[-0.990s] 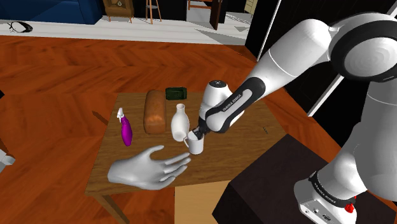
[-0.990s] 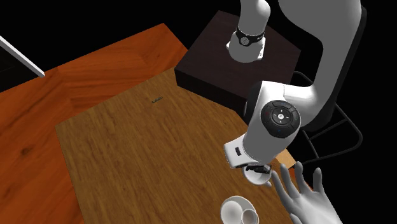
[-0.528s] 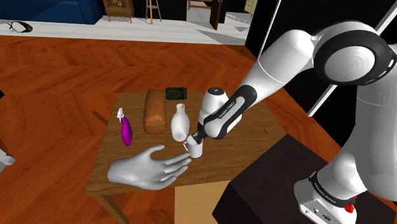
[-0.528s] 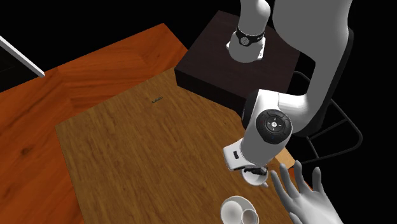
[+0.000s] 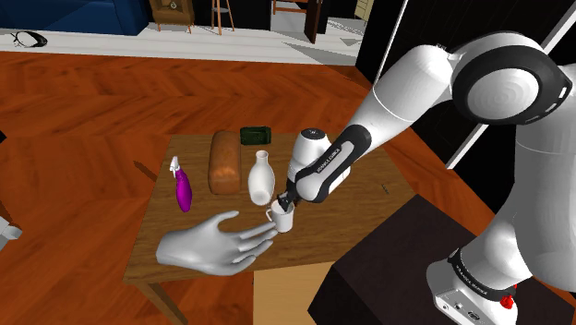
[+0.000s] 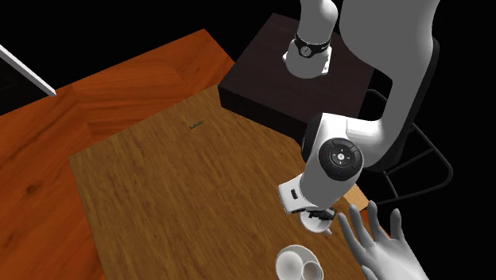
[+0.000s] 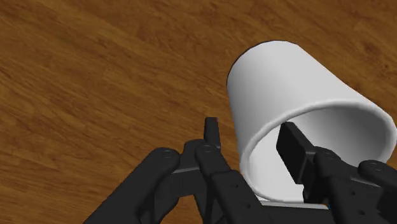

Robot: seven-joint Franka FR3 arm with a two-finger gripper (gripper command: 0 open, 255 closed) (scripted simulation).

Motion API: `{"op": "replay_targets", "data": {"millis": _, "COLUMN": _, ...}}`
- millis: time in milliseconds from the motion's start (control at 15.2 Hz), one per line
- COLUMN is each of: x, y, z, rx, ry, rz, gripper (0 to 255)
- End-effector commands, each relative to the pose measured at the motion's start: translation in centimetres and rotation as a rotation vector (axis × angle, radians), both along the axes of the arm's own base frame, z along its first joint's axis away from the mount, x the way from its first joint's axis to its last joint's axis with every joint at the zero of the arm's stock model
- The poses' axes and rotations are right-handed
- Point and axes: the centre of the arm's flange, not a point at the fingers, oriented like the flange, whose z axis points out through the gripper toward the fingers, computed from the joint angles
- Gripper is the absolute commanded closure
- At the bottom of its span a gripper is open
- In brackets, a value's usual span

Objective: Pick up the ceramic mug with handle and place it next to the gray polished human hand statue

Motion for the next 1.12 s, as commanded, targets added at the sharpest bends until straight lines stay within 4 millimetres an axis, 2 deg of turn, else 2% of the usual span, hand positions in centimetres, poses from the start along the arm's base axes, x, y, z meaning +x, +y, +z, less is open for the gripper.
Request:
{"op": "replay_targets", "data": {"millis": 0, "x": 0.0, "y": 0.0, "z": 0.0, "rx": 0.0, "ry": 0.0, "rz": 0.0, "gripper": 0}}
{"op": "replay_targets", "data": {"millis": 264, "x": 0.0, "y": 0.0, "z": 0.0, "rx": 0.0, "ry": 0.0, "rz": 0.0, "gripper": 0}}
{"op": "replay_targets", "data": {"millis": 528, "x": -0.2, "y": -0.4, "z": 5.0, "rx": 0.0, "ry": 0.0, "rz": 0.0, "gripper": 0}}
{"op": "replay_targets", "data": {"millis": 1056, "x": -0.2, "y": -0.4, "z": 5.0, "rx": 0.0, "ry": 0.0, "rz": 0.0, "gripper": 0}}
